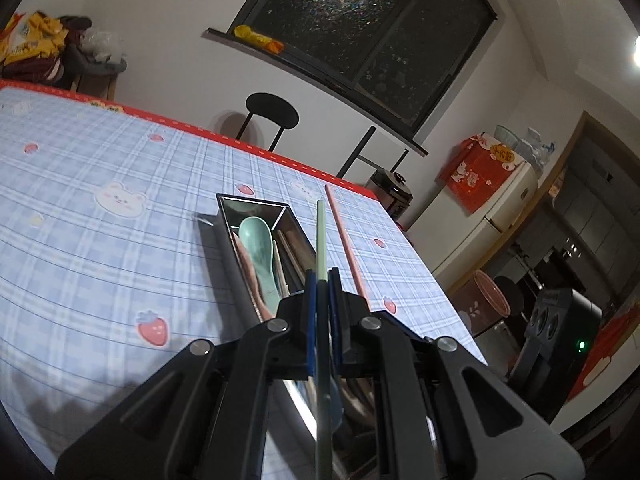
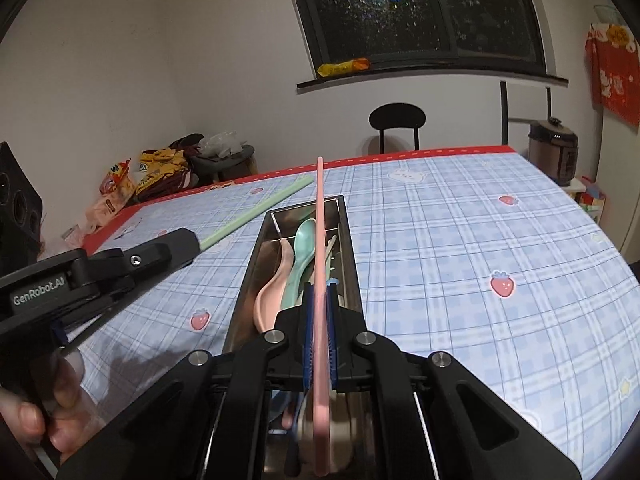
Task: Organize utensils
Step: 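Lower the chopsticks into the tray and open both grippers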
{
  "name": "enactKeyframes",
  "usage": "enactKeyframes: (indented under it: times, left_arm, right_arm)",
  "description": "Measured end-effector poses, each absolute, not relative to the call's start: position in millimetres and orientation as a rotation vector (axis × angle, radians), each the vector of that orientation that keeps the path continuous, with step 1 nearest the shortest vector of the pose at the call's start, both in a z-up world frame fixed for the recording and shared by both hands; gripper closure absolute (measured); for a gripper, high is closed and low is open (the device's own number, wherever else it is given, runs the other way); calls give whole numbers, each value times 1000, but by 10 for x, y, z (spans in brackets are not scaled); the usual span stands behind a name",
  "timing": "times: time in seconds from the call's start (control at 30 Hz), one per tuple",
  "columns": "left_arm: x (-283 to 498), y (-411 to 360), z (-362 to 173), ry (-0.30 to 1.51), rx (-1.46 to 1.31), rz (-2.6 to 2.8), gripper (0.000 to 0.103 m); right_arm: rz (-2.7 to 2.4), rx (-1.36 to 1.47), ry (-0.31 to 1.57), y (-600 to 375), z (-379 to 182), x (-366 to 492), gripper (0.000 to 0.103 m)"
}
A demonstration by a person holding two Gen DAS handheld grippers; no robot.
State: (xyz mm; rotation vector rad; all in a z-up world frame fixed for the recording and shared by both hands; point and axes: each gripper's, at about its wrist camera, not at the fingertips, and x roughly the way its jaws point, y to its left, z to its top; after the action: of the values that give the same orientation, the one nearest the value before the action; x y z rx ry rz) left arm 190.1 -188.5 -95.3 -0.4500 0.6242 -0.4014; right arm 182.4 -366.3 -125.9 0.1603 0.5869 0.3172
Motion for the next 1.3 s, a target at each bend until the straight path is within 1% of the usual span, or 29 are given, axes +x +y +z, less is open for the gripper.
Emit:
enactKeyframes:
  times: [0.2,0.37,0.83,1.03,1.13,1.17,1.2,1.23,1.27,1.3]
  left_arm:
    - [2045,-1879,-1157,675,-552,-367,93]
    - [2052,-1859,-1228,664,-555,-304,93]
    - [2157,-1905,-1340,707,-575,-255,93]
    - [2173,-1920,-1363,719,-578,-248,93]
    - [2175,-1946,-1345,722,-576,-254,95]
    - [2176,-1963,-1337,723,-572,-260,94]
    - [2177,-1975,-1332,724,-569,-264,90]
    - [2180,-1992,-1321,726,-569,-271,87]
    - [2185,-2006,-1311,729,-571,-285,82]
    - [2185,-2012,-1293,726,-568,-293,80]
  right_arm:
    - [328,154,623,-3651,-1339,1858,96]
    - [322,150,639,-3623,-1367,1868,96]
    - [312,169,658,-3669,-1411,1911,96]
    - [309,189,657,-3702,-1409,1907,94]
    - [297,198,645,-3736,-1393,1890,83]
    - [289,202,639,-3755,-1383,1881,76]
    - [282,208,634,-3775,-1376,1873,69]
    - [274,218,630,-3800,-1369,1867,65]
    - [270,225,627,-3824,-1364,1865,58]
    - [264,239,622,-3853,-1357,1858,51]
